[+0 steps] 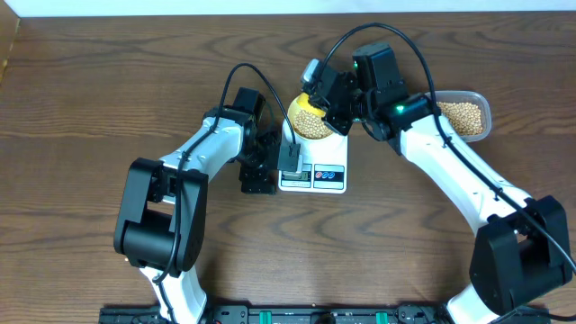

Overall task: Scoop item into bowl and weigh 50g on scale
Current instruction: 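Scoop excess soybeans out of the yellow bowl with the right gripper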

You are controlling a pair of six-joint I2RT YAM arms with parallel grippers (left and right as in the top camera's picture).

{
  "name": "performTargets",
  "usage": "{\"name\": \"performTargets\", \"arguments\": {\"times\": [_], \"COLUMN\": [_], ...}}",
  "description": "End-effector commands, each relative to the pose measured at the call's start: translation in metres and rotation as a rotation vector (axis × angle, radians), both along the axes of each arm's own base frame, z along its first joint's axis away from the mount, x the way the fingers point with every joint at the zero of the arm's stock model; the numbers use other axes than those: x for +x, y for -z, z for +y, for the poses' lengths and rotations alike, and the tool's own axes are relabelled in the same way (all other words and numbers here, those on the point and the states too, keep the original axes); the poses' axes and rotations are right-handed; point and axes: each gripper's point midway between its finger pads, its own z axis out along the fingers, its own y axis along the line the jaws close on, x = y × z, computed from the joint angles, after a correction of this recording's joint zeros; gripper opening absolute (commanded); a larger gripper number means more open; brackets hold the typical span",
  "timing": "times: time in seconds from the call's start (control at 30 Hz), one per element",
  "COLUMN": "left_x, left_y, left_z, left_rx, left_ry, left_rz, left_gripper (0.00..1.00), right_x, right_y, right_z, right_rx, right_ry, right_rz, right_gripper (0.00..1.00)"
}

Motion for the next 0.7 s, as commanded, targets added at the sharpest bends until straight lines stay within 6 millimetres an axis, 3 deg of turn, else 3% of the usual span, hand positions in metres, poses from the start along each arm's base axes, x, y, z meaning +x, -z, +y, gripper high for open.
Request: {"name": "performTargets", "arguments": {"times": [0.0,0.53,0.67], "left_x": [-0.008,-0.008,-0.008], "left_y": [0.005,0.005,0.005], "left_z": [-0.004,-0.004,-0.004], "left_rx": [-0.012,-0.012,-0.012], "left_ry": [0.023,0.023,0.023], "left_rz": [0.027,0.027,0.027], "left_gripper": [0.98,0.98,0.98], "right_x": [-0.001,0.003,0.005], "right_y": [0.011,0.029,0.044], "right_z": [-0.001,-0.005,-0.004], "right_rx": [-0.01,-0.01,-0.023], "right_ry": [-0.006,0.02,0.019], "right_rz": [-0.006,-0.056,-0.03], "right_gripper": [0.01,0.01,0.01]}}
